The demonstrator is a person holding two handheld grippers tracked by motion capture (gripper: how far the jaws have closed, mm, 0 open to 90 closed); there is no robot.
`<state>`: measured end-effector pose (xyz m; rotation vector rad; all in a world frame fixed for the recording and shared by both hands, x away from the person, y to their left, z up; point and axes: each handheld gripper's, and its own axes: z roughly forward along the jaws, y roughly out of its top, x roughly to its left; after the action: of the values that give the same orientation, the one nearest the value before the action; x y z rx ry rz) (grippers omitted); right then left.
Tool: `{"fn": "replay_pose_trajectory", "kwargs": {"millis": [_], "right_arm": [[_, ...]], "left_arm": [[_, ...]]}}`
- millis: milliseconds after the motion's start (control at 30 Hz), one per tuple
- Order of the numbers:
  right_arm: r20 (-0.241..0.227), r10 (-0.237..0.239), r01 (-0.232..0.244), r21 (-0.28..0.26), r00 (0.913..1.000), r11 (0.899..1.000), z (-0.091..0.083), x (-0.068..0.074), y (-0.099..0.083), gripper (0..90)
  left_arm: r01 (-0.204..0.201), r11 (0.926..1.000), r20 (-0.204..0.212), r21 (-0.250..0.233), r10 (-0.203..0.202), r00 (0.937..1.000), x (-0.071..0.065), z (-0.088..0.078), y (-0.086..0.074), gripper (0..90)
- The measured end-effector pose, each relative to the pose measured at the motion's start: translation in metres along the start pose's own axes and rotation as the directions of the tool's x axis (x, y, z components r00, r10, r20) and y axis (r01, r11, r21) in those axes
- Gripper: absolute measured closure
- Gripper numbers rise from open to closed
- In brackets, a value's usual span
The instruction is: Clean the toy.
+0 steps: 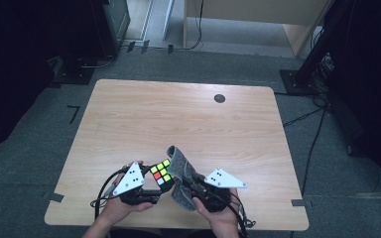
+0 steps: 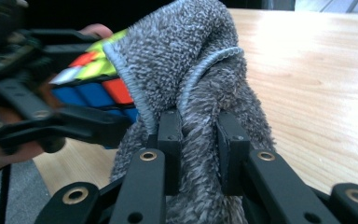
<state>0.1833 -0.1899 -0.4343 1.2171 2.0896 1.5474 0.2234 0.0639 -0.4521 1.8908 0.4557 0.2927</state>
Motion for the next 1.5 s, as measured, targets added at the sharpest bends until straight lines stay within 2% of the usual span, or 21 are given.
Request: {"fn": "replay_pose_trajectory", "kwargs": {"millis": [133, 200, 300, 433, 500, 633, 767, 800, 833, 867, 900, 933, 967, 1100, 1167, 1200, 1300, 1333, 1367, 1467, 1500], "right_arm": [[0.004, -0.024, 0.025, -0.039, 0.9997, 0.999, -0.007, 0.004, 0.006, 75.7], [0.005, -0.021, 0.021, -0.041, 0.9998, 0.999, -0.007, 0.003, 0.006, 75.7], [-0.013, 0.025, -0.025, -0.025, 0.9996, 0.999, -0.004, -0.006, 0.001, 75.7], [-0.005, 0.028, -0.028, -0.003, 0.9996, 1.0, 0.001, -0.006, -0.003, 75.7], [-0.006, 0.014, -0.014, -0.005, 0.9999, 1.0, -0.001, -0.003, -0.001, 75.6], [-0.006, -0.009, 0.008, -0.043, 0.9999, 0.999, -0.007, 0.002, 0.005, 75.6], [-0.009, 0.006, -0.006, -0.048, 0.9999, 0.999, -0.007, -0.002, 0.005, 75.5], [-0.005, 0.008, -0.008, -0.045, 1.0, 0.999, -0.007, -0.004, 0.004, 75.6], [0.026, 0.033, -0.031, -0.046, 0.9991, 0.998, -0.007, -0.009, 0.002, 75.5], [0.03, 0.044, -0.043, -0.051, 0.9986, 0.998, -0.006, -0.01, 0.001, 75.5], [0.033, 0.057, -0.056, -0.052, 0.9978, 0.997, -0.005, -0.011, -0.002, 75.5], [0.033, 0.057, -0.056, -0.052, 0.9978, 0.997, -0.005, -0.011, -0.002, 75.5], [0.023, 0.067, -0.066, -0.043, 0.9975, 0.997, 0.0, -0.01, -0.007, 75.5], [-0.034, 0.047, -0.048, -0.034, 0.9984, 0.998, 0.01, 0.001, -0.012, 75.6], [-0.06, 0.001, -0.003, -0.034, 0.9982, 0.999, 0.016, 0.013, -0.013, 75.8], [-0.086, -0.02, 0.018, -0.018, 0.9961, 1.0, 0.021, 0.021, -0.016, 75.9], [-0.138, -0.058, 0.059, 0.009, 0.9887, 0.998, 0.03, 0.03, -0.022, 75.8], [-0.138, -0.058, 0.059, 0.009, 0.9887, 0.998, 0.03, 0.03, -0.022, 75.8], [-0.084, -0.098, 0.099, 0.007, 0.9916, 0.995, 0.03, 0.033, -0.022, 75.9], [-0.047, -0.071, 0.07, -0.016, 0.9964, 0.997, 0.027, 0.027, -0.019, 76.0], [-0.012, -0.024, 0.023, -0.051, 0.9996, 0.998, 0.02, 0.016, -0.017, 76.0]], "left_arm": [[-0.047, 0.9985, 0.041, 0.03, 0.045, 0.9981, -0.007, 0.005, -0.002, 33.8], [-0.058, 0.9981, 0.059, 0.02, 0.057, 0.9967, -0.012, 0.006, 0.0, 33.8], [-0.069, 0.9973, 0.084, -0.023, 0.071, 0.9939, -0.015, 0.001, 0.005, 33.8], [-0.036, 0.9986, 0.054, -0.038, 0.038, 0.9978, -0.009, -0.002, 0.007, 33.7], [-0.013, 0.9997, 0.029, -0.02, 0.014, 0.9995, -0.004, -0.001, 0.003, 33.8], [-0.037, 0.9993, 0.054, 0.012, 0.036, 0.9979, -0.007, 0.003, -0.001, 33.8], [-0.047, 0.9989, 0.018, -0.006, 0.047, 0.9987, -0.01, 0.003, 0.003, 33.8], [-0.034, 0.9992, 0.007, -0.02, 0.034, 0.9994, -0.008, 0.002, 0.003, 33.8], [0.007, 0.9985, -0.028, -0.055, -0.008, 0.9996, -0.004, -0.003, 0.004, 33.8], [0.007, 0.9985, -0.028, -0.055, -0.008, 0.9996, -0.004, -0.003, 0.004, 33.8], [0.052, 0.993, -0.068, -0.106, -0.06, 0.9959, 0.001, -0.008, 0.006, 33.8], [0.052, 0.993, -0.068, -0.106, -0.06, 0.9959, 0.001, -0.008, 0.006, 33.8], [0.096, 0.9798, -0.074, -0.175, -0.11, 0.9912, 0.004, -0.013, 0.006, 33.8], [0.122, 0.9712, -0.052, -0.204, -0.135, 0.9895, 0.004, -0.014, 0.006, 33.8], [0.129, 0.9698, -0.042, -0.207, -0.14, 0.9892, 0.003, -0.012, 0.005, 33.8], [0.153, 0.9647, -0.02, -0.214, -0.161, 0.9868, 0.004, -0.011, 0.004, 33.8], [0.14, 0.9684, -0.02, -0.206, -0.147, 0.989, 0.002, -0.01, 0.004, 33.8], [0.14, 0.9684, -0.02, -0.206, -0.147, 0.989, 0.002, -0.01, 0.004, 33.8], [0.137, 0.9685, -0.021, -0.208, -0.145, 0.9892, 0.002, -0.011, 0.004, 33.8], [0.152, 0.966, -0.002, -0.209, -0.155, 0.9878, 0.003, -0.012, 0.005, 33.8], [0.143, 0.9674, 0.001, -0.209, -0.146, 0.9893, 0.002, -0.012, 0.005, 33.8]]}}
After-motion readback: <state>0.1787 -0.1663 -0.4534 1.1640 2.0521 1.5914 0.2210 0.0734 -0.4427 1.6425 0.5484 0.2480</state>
